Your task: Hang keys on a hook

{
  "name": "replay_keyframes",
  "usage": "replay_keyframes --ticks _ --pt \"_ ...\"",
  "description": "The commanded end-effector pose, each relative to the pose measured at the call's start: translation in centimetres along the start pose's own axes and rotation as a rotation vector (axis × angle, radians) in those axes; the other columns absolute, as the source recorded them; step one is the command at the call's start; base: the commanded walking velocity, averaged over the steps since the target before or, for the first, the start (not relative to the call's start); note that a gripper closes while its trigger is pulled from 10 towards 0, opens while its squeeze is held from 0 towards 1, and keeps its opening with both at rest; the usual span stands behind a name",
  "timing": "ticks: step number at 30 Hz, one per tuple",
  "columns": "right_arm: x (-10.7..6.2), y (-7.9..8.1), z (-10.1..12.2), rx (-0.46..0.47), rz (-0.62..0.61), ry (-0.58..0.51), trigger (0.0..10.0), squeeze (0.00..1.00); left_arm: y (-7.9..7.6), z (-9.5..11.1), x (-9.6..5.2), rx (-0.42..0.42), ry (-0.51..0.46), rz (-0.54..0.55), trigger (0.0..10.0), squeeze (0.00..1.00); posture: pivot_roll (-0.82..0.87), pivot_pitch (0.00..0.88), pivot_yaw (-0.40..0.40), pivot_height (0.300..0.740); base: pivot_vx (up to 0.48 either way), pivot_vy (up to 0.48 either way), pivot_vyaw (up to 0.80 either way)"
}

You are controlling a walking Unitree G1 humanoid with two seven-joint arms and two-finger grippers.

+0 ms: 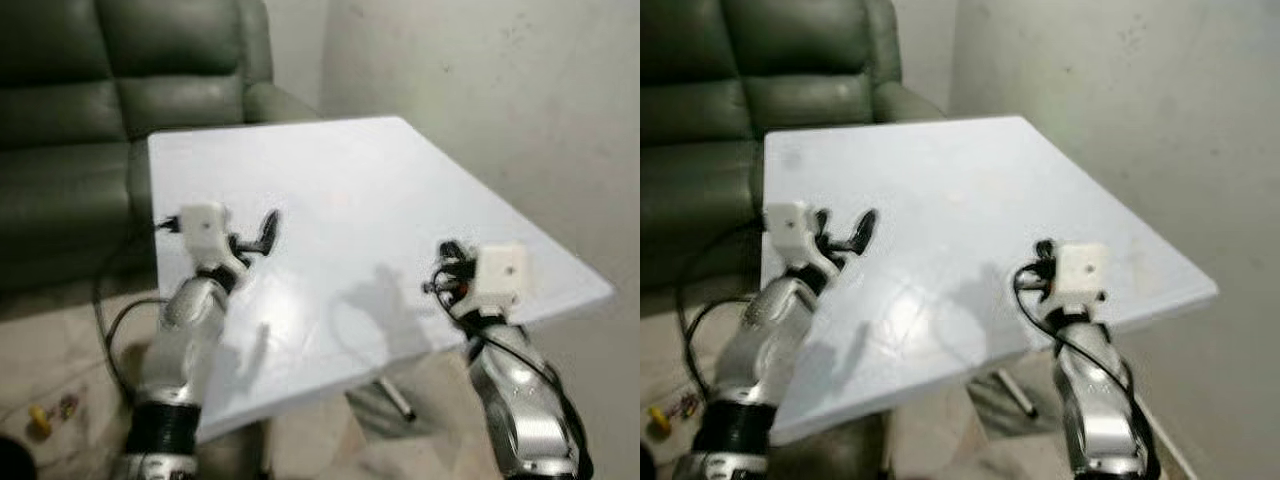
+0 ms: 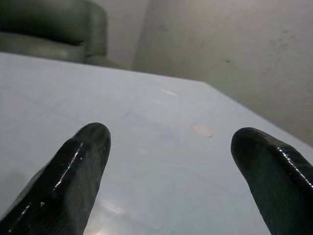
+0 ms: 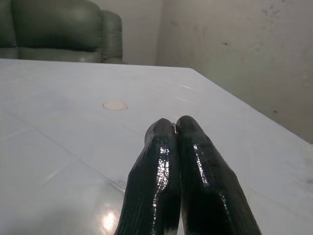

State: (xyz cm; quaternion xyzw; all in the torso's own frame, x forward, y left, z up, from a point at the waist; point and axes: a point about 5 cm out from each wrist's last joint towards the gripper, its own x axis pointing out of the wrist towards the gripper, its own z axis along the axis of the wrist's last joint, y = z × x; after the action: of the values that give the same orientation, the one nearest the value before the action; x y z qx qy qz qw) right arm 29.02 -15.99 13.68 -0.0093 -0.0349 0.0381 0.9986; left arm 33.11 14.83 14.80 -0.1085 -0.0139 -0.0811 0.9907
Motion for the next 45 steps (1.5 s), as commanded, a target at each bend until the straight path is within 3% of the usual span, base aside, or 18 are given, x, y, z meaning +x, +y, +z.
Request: replay_keyframes --ticks 1,23,45 --pt "-0.1 -0.8 0.4 -0.013 -0.021 -0.011 10.0 0.0 -1.4 -0.3 0.3 0.005 0.017 -0.041 10.0 0.0 0.04 0.0 -0.066 0.74 0.0 0.0 -0.79" --pt "-0.6 -0.6 -0.1 -0.004 -0.03 0.002 10.0 0.0 -1.8 -0.8 0.3 0.05 0.031 -0.017 10.0 0.0 0.03 0.0 -0.056 0.74 0.0 0.0 -0.79" --pt "-0.9 -0.7 -0.5 0.017 -0.065 0.026 10.0 0.0 -3.4 -2.2 -0.4 0.002 0.083 -0.055 10.0 0.0 0.02 0.0 -0.053 0.74 0.0 0.0 -0.68"
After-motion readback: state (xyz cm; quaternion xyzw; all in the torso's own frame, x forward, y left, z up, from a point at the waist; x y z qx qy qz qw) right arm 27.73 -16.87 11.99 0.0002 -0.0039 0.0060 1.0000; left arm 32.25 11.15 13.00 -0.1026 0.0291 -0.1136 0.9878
